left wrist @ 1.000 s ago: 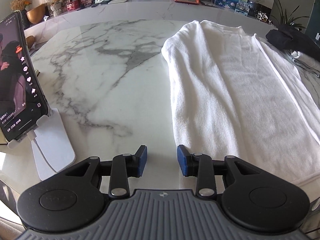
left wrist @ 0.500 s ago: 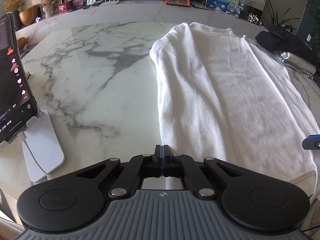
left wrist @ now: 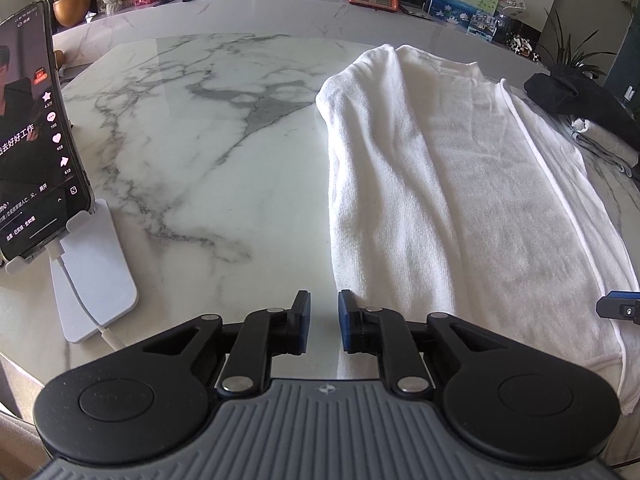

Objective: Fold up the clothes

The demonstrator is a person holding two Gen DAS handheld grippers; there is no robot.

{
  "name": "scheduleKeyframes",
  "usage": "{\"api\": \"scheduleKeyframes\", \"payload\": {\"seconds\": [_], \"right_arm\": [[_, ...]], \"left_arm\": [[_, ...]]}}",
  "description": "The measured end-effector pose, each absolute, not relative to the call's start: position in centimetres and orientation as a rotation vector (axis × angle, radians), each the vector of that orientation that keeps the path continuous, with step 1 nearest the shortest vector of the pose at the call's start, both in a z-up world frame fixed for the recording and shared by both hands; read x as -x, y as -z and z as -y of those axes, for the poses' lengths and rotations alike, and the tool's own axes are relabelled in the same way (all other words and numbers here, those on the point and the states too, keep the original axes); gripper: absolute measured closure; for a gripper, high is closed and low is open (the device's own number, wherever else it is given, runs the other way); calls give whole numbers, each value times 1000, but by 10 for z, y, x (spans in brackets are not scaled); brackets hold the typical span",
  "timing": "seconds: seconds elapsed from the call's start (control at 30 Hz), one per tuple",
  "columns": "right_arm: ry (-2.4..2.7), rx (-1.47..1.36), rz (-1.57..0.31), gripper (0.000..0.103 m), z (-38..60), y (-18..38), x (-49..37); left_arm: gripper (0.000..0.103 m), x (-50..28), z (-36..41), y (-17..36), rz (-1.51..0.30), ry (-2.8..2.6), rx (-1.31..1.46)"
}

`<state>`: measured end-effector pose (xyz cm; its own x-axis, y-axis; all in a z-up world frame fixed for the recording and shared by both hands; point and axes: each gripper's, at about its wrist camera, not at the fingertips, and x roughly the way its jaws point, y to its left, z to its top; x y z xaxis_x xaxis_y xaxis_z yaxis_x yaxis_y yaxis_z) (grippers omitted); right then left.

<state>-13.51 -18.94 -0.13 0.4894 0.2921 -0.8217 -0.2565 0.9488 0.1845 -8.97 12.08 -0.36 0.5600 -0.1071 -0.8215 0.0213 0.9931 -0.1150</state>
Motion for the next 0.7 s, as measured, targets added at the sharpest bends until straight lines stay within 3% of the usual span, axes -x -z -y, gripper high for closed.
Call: {"api": "scheduleKeyframes", "payload": {"seconds": [0.2, 0.7], "right_arm": [[-337, -24, -997, 75, 189, 2, 136], [-347, -25, -984, 74, 189, 4, 137]], "left_arm": [[79, 86, -129, 3, -1008, 59, 144], [79, 94, -136, -4, -1023, 64, 301]]}}
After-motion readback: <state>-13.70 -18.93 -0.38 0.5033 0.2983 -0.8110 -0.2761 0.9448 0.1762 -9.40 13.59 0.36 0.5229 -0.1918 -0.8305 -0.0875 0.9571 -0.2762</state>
